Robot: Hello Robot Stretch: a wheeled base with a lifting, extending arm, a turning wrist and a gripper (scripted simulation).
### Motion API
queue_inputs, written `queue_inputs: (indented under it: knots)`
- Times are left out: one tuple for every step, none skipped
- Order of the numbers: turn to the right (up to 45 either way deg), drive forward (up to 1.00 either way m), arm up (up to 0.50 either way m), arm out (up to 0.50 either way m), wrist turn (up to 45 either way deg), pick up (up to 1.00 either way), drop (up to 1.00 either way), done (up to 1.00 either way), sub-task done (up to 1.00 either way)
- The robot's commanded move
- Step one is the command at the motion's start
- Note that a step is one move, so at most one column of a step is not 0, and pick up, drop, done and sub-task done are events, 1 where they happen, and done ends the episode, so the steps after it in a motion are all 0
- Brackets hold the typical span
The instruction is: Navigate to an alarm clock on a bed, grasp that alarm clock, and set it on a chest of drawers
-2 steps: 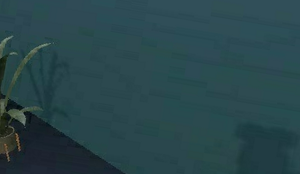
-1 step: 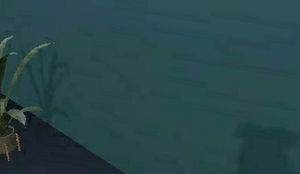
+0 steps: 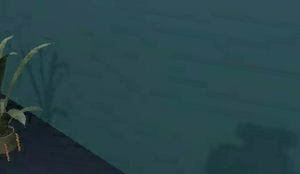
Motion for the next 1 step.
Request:
queue_inputs:
  knots:
    - [-45.0, 0.0, 0.0, 0.0, 0.0, 0.0, 0.0, 0.0, 0.0]
